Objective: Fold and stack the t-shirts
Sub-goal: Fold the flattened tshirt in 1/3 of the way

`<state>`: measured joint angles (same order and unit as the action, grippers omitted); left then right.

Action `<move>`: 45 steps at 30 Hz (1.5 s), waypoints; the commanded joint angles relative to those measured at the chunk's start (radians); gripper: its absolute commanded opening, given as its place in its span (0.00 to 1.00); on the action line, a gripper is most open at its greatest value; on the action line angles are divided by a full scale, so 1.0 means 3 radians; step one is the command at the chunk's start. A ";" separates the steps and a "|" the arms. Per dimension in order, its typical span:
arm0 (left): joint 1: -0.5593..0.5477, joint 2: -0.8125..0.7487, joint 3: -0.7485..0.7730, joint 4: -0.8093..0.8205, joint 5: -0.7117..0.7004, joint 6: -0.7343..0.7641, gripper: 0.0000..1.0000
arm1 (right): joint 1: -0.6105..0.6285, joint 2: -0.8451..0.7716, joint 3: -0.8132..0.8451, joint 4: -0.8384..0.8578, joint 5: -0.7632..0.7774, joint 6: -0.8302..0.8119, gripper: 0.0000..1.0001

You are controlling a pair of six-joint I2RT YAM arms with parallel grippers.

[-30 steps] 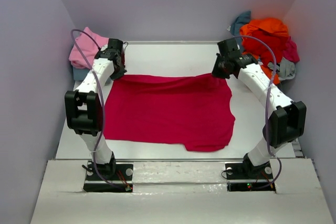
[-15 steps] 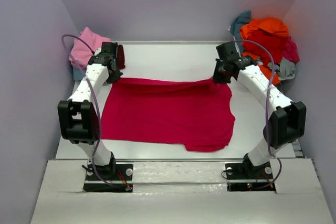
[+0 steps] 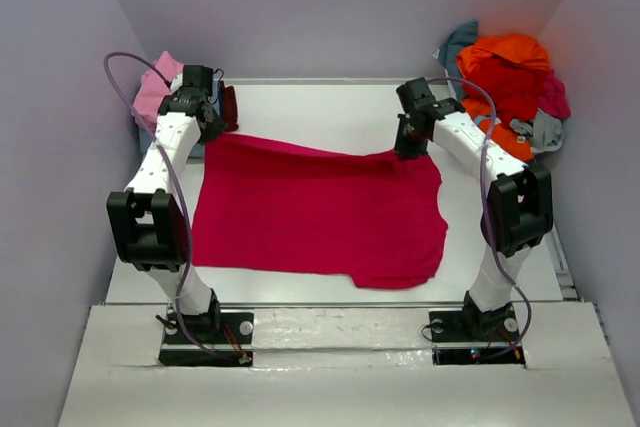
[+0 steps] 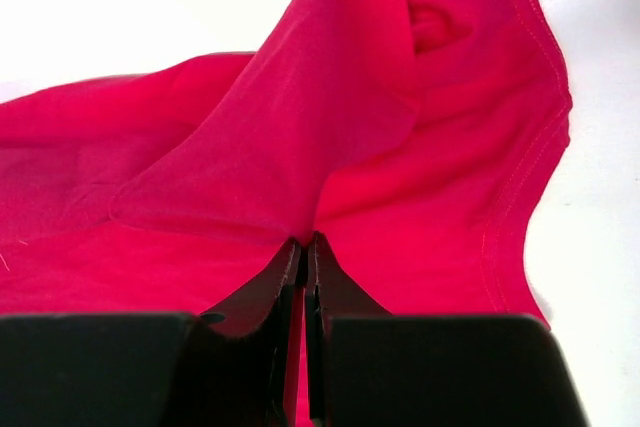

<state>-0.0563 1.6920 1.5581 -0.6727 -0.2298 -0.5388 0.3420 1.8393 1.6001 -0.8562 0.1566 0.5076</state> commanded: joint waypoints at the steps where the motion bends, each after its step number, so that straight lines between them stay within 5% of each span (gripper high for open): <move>1: 0.0034 -0.0010 0.0007 -0.0008 0.0004 0.0088 0.06 | 0.0026 -0.0107 0.0102 0.0021 -0.0011 -0.0081 0.07; 24: 0.0034 -0.0429 -0.0822 0.0141 0.0321 -0.0019 0.06 | 0.0057 -0.0568 -0.0553 -0.0096 -0.0046 -0.0112 0.07; 45: 0.0034 -0.0614 -0.1604 0.0529 0.0521 -0.0239 0.06 | 0.0118 -0.0225 -0.0844 0.0210 -0.0256 -0.0173 0.07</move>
<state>-0.0502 1.5314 1.1023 -0.5632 -0.0891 -0.5888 0.3683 1.7443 1.3563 -0.8490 0.1040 0.4820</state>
